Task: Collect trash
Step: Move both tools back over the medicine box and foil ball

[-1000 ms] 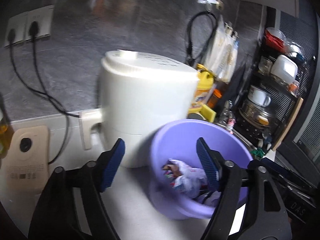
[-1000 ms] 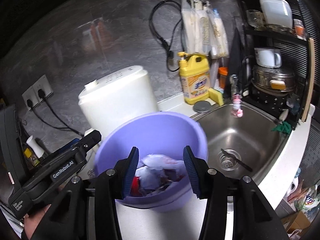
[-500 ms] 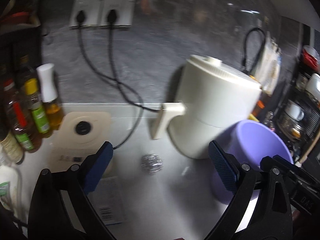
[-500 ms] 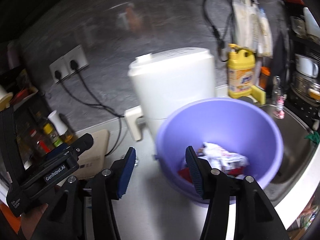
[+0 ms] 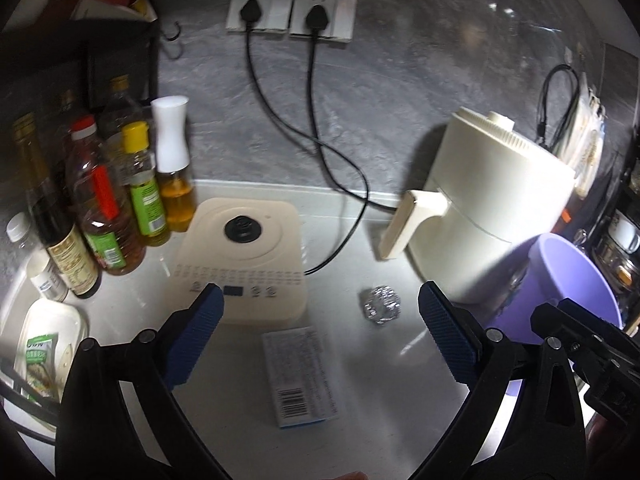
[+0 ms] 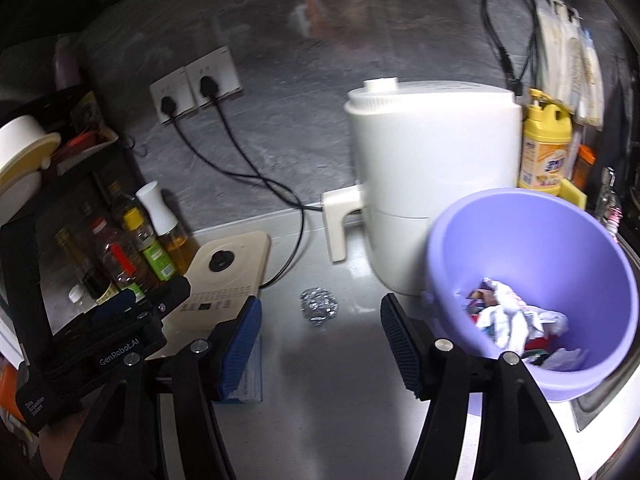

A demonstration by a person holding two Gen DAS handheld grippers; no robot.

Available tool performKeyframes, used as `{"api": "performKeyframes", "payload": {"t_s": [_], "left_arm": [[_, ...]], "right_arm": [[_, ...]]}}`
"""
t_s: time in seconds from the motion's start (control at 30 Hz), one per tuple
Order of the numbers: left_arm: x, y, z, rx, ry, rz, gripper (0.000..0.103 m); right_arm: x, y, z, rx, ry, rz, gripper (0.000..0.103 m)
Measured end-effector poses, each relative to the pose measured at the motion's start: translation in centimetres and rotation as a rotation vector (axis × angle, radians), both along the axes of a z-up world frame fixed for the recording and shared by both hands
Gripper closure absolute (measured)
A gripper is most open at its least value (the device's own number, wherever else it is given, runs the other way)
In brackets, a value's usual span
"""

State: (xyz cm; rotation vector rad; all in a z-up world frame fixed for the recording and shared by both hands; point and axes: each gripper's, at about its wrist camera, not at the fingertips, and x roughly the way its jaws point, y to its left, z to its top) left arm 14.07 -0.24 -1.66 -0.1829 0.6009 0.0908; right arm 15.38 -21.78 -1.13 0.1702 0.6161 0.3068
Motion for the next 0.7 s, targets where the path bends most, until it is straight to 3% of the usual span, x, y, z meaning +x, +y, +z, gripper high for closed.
{"api": "performKeyframes", "payload": {"t_s": [0.3,0.7], "left_arm": [[-0.2,1.6,-2.7,0.002,0.064,0.047,0.006],[0.2,0.8,-8.0,-0.007,0.181,0.025,0.006]], "right_arm": [[0.1,2.0,-1.8,-0.038,0.02,0.066,0.023],[-0.3,1.8,-6.8,-0.077,0.112,0.06,0.024]]}}
